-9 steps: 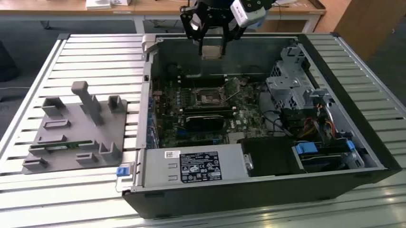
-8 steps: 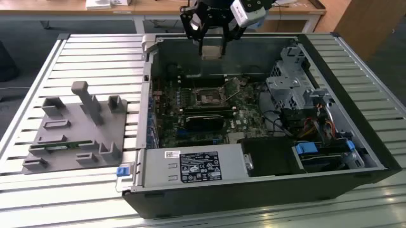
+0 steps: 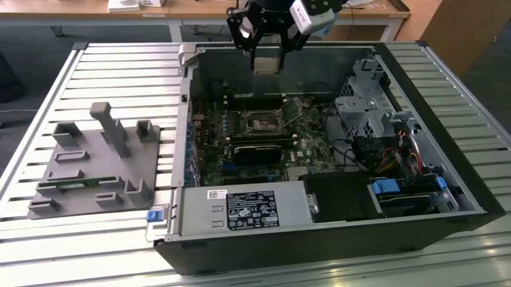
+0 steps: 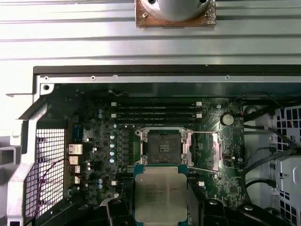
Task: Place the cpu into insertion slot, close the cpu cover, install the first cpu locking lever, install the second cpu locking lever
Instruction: 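Place the cpu into insertion slot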
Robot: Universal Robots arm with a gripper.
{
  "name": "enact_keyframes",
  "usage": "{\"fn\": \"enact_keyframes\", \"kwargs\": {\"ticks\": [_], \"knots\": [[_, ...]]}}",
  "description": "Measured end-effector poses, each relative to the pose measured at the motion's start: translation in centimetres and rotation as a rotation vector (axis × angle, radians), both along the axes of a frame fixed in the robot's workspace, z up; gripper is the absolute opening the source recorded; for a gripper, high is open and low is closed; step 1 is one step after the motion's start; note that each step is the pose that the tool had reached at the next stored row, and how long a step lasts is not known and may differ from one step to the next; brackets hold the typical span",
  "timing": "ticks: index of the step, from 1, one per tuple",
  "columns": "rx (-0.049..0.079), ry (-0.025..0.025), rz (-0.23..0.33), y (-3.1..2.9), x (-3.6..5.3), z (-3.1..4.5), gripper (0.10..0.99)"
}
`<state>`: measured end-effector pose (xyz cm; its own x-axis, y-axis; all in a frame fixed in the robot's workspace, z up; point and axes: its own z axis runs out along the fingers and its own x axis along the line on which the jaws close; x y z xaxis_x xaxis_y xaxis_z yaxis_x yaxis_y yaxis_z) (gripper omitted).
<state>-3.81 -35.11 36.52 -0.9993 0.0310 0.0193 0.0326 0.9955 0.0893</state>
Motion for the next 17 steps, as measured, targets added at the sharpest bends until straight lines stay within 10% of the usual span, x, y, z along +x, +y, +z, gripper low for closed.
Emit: {"fn": "enact_keyframes", "kwargs": {"ticks": [17], "knots": [[0.0,0.0,-0.077,0.0,0.0,-0.01,0.541]]}}
